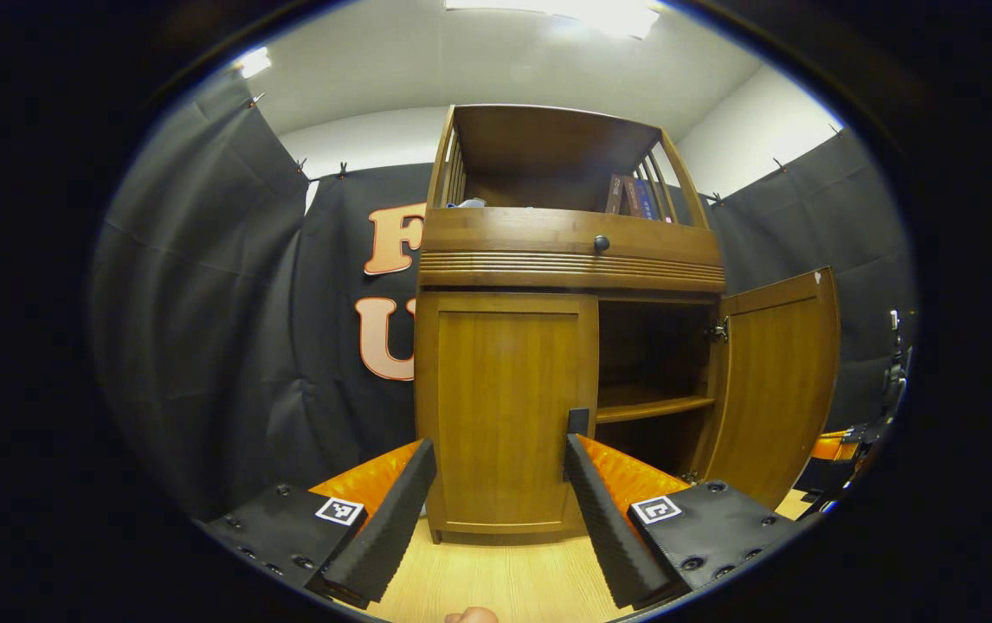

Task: Open the right door of the double-door shoe cabinet with the right hand, and open the left door with the left hand.

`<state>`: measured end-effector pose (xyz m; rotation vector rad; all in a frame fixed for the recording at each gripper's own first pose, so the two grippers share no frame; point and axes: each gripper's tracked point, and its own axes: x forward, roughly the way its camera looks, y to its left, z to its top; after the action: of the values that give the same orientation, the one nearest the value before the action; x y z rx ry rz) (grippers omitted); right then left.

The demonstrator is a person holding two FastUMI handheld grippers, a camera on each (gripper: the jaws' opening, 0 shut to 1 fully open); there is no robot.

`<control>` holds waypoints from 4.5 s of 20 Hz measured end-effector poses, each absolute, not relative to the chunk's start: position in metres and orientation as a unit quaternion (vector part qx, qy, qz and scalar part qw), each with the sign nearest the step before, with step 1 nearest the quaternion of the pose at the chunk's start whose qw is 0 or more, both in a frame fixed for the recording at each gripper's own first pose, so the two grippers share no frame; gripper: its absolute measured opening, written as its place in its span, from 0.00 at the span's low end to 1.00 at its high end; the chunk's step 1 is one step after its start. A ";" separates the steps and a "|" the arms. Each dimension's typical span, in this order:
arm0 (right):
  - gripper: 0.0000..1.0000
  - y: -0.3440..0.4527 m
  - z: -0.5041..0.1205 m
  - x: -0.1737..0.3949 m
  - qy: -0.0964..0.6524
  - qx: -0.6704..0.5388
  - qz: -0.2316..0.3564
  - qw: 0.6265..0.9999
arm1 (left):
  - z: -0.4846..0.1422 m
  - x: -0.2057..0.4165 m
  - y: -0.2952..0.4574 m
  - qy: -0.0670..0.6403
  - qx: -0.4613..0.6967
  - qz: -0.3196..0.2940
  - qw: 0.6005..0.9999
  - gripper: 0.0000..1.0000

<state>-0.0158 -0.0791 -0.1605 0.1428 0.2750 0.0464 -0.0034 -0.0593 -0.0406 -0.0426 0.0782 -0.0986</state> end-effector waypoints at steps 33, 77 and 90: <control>0.99 -0.208 -0.108 -0.054 0.053 0.002 -0.118 0.992 | -0.151 0.160 -0.177 0.093 -0.002 -0.079 0.993 0.97; 0.99 -0.133 -0.051 -0.089 0.033 -0.020 -0.108 0.993 | -0.156 0.043 -0.085 0.130 -0.009 -0.136 0.982 0.30; 0.92 -0.079 -0.041 -0.082 0.021 -0.014 -0.071 0.997 | -0.146 0.000 0.040 0.121 -0.004 -0.079 0.989 0.16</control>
<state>-0.0822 -0.0789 -0.0410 -0.0278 0.0415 -0.1415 -0.0004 0.0405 -0.1457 -0.0085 0.2430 -0.1595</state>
